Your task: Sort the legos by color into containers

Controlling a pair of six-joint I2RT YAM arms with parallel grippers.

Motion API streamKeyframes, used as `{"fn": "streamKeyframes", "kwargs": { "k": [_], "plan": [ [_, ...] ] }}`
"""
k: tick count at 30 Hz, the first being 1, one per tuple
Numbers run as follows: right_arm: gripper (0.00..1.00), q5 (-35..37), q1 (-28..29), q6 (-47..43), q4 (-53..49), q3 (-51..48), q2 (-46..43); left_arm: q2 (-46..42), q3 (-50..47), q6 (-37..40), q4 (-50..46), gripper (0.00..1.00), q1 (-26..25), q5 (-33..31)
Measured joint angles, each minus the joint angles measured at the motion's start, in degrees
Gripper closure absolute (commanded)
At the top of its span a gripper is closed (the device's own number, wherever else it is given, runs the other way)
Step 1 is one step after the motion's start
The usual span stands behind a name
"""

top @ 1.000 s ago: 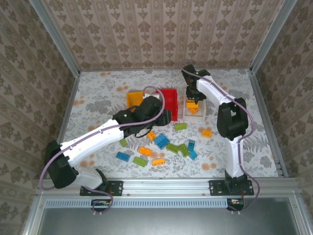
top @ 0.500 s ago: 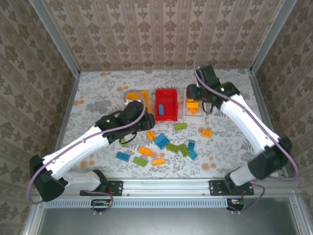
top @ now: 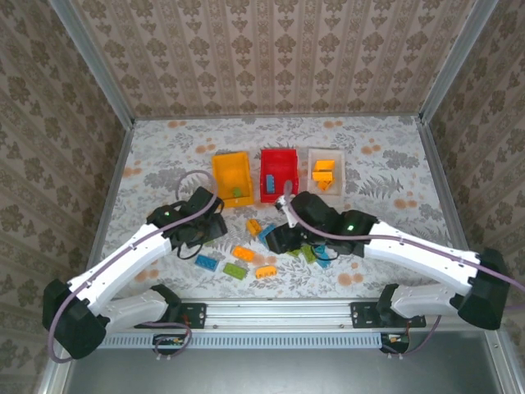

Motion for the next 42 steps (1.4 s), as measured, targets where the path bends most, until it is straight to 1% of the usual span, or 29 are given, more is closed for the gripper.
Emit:
{"fn": "streamKeyframes", "kwargs": {
  "k": [2, 5, 10, 12, 18, 20, 28, 29, 31, 34, 37, 40, 42],
  "plan": [
    [0.32, -1.40, 1.33, 0.39, 1.60, 0.70, 3.23, 0.92, -1.55, 0.76, -0.20, 0.29, 3.21, 0.70],
    [0.29, -2.67, 3.04, 0.81, 4.04, 2.19, 7.19, 4.46, -2.99, 2.69, 1.07, 0.27, 6.40, 2.21],
    [0.26, -4.07, 4.57, 2.25, 8.17, 2.69, 8.96, 9.84, -6.08, 6.08, 6.14, 0.27, 10.88, 5.22],
    [0.26, -4.24, 4.83, 2.51, 9.60, 2.78, 9.79, 12.07, -6.45, 7.34, 8.15, 0.28, 11.63, 5.99],
    [0.26, -4.39, 4.92, 2.73, 10.08, 2.78, 10.71, 16.46, -7.26, 9.70, 13.86, 0.32, 11.63, 7.74],
    [0.26, -4.42, 4.92, 2.71, 10.08, 2.82, 10.73, 16.76, -7.67, 10.08, 15.02, 0.36, 11.63, 7.93],
    [0.29, -4.42, 4.92, 3.37, 10.23, 3.08, 11.52, 19.41, -8.83, 11.65, 18.21, 0.65, 11.63, 7.87],
    [0.29, -4.39, 4.92, 3.39, 10.27, 3.08, 11.52, 19.12, -8.79, 11.74, 18.27, 0.68, 11.63, 7.82],
    [0.30, -3.82, 4.92, 3.61, 10.27, 3.10, 11.50, 18.49, -8.68, 12.04, 17.84, 0.70, 11.43, 6.97],
    [0.30, -1.44, 4.66, 4.17, 10.25, 3.06, 10.75, 15.89, -5.66, 12.59, 13.79, 0.71, 9.22, 3.93],
    [0.30, 1.92, 3.02, 5.29, 10.40, 2.97, 7.91, 14.38, 1.95, 13.42, 10.43, 0.71, 6.51, 2.25],
    [0.30, 5.46, -0.04, 6.25, 11.32, 3.04, 5.29, 15.98, 10.51, 14.69, 9.51, 0.72, 5.49, 1.16],
    [0.30, 7.32, -2.21, 6.82, 11.30, 3.76, 5.14, 18.56, 15.41, 15.76, 9.05, 0.71, 5.46, 0.48]
  ]
}}
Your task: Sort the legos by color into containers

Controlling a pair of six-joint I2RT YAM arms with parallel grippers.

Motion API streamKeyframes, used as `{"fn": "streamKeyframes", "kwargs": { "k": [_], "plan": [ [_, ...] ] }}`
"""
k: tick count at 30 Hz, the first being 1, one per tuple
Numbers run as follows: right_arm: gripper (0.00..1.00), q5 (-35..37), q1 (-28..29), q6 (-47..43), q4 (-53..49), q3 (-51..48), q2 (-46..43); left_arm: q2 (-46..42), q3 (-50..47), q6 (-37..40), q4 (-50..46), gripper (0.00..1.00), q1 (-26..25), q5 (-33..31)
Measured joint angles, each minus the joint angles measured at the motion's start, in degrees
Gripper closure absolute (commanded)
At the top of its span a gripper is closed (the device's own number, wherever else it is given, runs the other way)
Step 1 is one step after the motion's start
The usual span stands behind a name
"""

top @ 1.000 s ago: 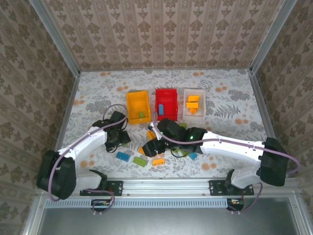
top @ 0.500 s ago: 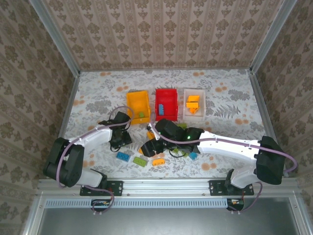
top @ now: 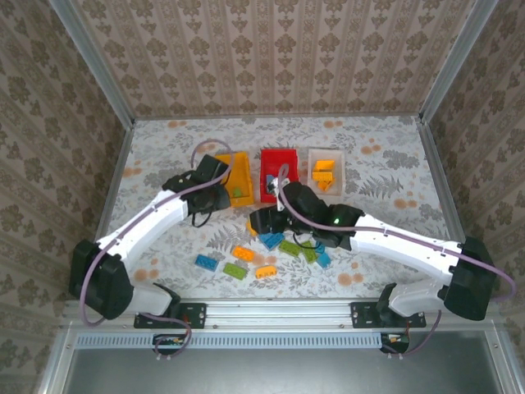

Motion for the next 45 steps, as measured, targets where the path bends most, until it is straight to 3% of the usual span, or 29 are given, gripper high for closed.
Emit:
{"fn": "streamKeyframes", "kwargs": {
  "k": [11, 19, 24, 31, 37, 41, 45],
  "plan": [
    [0.30, 2.80, -6.03, 1.84, -1.53, 5.42, 2.58, 22.99, 16.28, 4.79, -1.01, 0.70, 3.02, -0.94],
    [0.29, 2.80, -6.43, 3.26, -3.23, 5.35, 4.98, 29.27, 18.47, 5.88, -0.96, 0.57, 3.85, 0.13],
    [0.28, 2.80, -7.02, 4.04, -3.28, 4.00, 4.98, 29.27, 18.80, 6.12, -0.85, 0.49, 3.56, 0.33],
    [0.32, 4.44, -8.24, 4.55, -6.01, 0.90, 2.91, 28.55, 19.76, 6.01, -1.33, 0.50, 2.27, 0.09],
    [0.32, 9.79, -12.22, 11.91, -14.60, -6.03, -4.17, 19.76, 18.29, 4.63, -2.03, 0.49, 0.07, -1.88],
    [0.26, 10.23, -14.58, 16.83, -17.73, -12.28, -4.37, 8.92, 13.07, 2.97, 1.01, 0.49, -5.01, -2.25],
    [0.25, 8.22, -16.06, 19.26, -18.01, -13.66, -0.07, 0.92, 5.77, 1.64, 5.90, 0.47, -13.88, -1.38]
  ]
}}
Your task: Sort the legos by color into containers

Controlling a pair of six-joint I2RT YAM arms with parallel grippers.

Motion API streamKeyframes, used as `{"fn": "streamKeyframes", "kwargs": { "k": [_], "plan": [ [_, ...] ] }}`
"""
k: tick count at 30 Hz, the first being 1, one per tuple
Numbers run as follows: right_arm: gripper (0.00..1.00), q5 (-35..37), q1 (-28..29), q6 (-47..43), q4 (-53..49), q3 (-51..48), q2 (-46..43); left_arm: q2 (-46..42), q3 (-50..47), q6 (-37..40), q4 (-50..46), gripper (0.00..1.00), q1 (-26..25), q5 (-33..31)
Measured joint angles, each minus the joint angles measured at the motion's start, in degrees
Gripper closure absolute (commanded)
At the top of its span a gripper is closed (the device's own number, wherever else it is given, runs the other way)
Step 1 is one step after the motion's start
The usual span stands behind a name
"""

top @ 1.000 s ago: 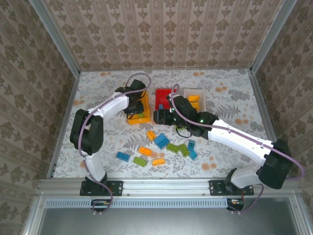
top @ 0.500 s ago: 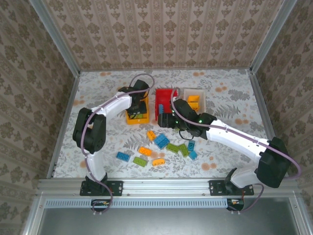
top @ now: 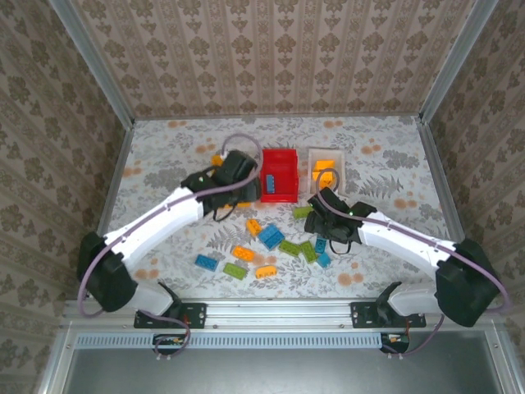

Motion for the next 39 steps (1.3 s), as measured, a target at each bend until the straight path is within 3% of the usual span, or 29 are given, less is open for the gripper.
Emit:
{"fn": "streamKeyframes", "kwargs": {
  "k": [6, 11, 19, 26, 31, 35, 39],
  "plan": [
    [0.30, -3.08, -2.14, 1.97, 1.09, -0.52, 5.73, -6.86, -7.87, -2.45, 4.44, 0.47, -8.50, 2.16],
    [0.32, -5.35, -2.34, 3.48, 2.40, -2.69, 6.71, -10.25, -8.72, -4.28, 5.46, 0.47, -12.02, 2.32],
    [0.49, -6.45, -2.34, 4.87, 4.52, -3.19, 6.93, -10.99, -9.35, -5.73, 5.84, 0.48, -12.31, 2.05],
    [0.56, -6.84, -2.34, 4.94, 4.98, -3.74, 6.99, -10.99, -9.35, -6.05, 5.79, 0.49, -12.35, 1.51],
    [0.70, -6.78, -2.34, 4.74, 5.07, -3.50, 7.15, -10.99, -9.35, -6.38, 5.51, 0.49, -12.35, 1.09],
    [0.79, -5.27, -2.34, 3.41, 4.81, -2.62, 7.15, -11.15, -9.35, -6.49, 4.83, 0.51, -12.35, -0.24],
    [0.82, -2.32, -2.21, -0.42, 4.04, 2.21, 7.15, -13.09, -9.40, -6.64, 3.89, 0.50, -12.35, -2.69]
  ]
}}
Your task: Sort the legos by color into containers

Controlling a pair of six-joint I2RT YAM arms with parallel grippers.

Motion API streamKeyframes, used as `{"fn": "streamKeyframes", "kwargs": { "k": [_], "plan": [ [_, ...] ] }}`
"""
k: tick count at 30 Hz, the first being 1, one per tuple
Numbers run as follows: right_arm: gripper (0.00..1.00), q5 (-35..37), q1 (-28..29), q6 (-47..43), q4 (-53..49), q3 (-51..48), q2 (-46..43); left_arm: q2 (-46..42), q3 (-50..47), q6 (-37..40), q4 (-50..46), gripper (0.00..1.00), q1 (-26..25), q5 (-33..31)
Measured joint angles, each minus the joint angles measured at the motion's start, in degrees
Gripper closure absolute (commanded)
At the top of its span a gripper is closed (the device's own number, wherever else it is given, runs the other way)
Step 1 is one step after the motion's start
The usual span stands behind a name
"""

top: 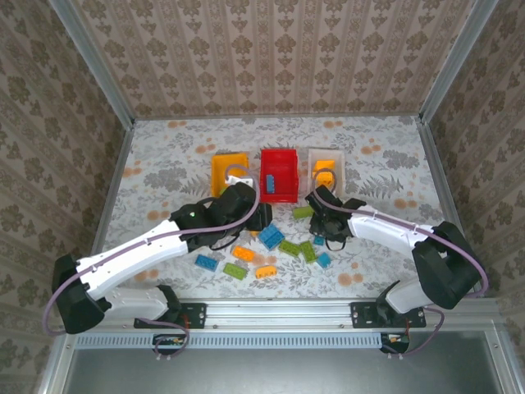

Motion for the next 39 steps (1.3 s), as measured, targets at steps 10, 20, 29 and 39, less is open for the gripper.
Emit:
{"fn": "streamKeyframes", "kwargs": {
  "k": [10, 20, 29, 39],
  "plan": [
    [0.82, 3.37, 2.45, -12.63, -1.09, 29.18, 13.42, -6.21, 0.00, -1.03, -1.60, 0.50, 0.02, -7.91],
    [0.79, 4.72, 0.17, -15.78, -7.15, 47.01, 33.90, -5.84, 0.00, -1.46, -2.86, 0.50, 0.00, -9.18],
    [0.57, 4.07, -1.84, -16.59, -8.57, 49.07, 37.88, -5.84, 0.00, -2.75, -3.26, 0.49, 0.02, -9.20],
    [0.59, 2.14, -1.38, -16.41, -8.59, 50.45, 36.85, -5.84, -1.53, -4.09, -5.38, 0.49, 0.02, -9.18]
  ]
}}
